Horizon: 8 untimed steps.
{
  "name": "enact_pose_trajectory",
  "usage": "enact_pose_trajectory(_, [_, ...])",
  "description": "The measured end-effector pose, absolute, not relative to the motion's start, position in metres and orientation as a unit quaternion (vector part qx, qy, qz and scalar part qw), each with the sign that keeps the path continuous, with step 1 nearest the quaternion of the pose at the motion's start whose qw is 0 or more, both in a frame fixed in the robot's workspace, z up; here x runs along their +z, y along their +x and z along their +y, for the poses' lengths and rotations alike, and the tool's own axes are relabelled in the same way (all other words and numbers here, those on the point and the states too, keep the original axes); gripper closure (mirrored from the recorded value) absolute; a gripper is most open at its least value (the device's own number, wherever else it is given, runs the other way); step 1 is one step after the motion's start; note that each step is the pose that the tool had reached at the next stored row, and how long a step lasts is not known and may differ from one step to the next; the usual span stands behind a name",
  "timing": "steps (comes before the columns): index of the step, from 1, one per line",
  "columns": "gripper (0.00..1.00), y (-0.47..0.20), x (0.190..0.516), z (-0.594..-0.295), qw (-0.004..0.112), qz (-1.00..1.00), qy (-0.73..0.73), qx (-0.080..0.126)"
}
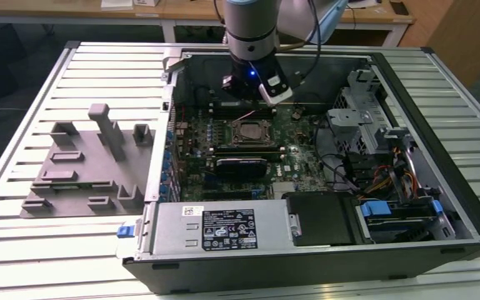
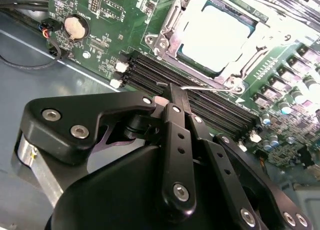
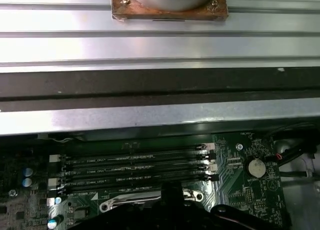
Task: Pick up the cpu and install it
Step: 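Install the first cpu locking lever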
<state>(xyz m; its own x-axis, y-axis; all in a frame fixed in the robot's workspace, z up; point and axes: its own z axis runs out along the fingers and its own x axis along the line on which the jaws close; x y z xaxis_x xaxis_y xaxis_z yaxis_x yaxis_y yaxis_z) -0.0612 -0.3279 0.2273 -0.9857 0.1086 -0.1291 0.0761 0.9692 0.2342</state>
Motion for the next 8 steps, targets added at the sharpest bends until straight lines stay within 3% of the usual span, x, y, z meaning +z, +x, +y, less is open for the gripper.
enact_pose_trajectory(8, [0.89, -0.0613, 0.2203, -0.3279, 0.085, 0.989, 0.046, 0.115])
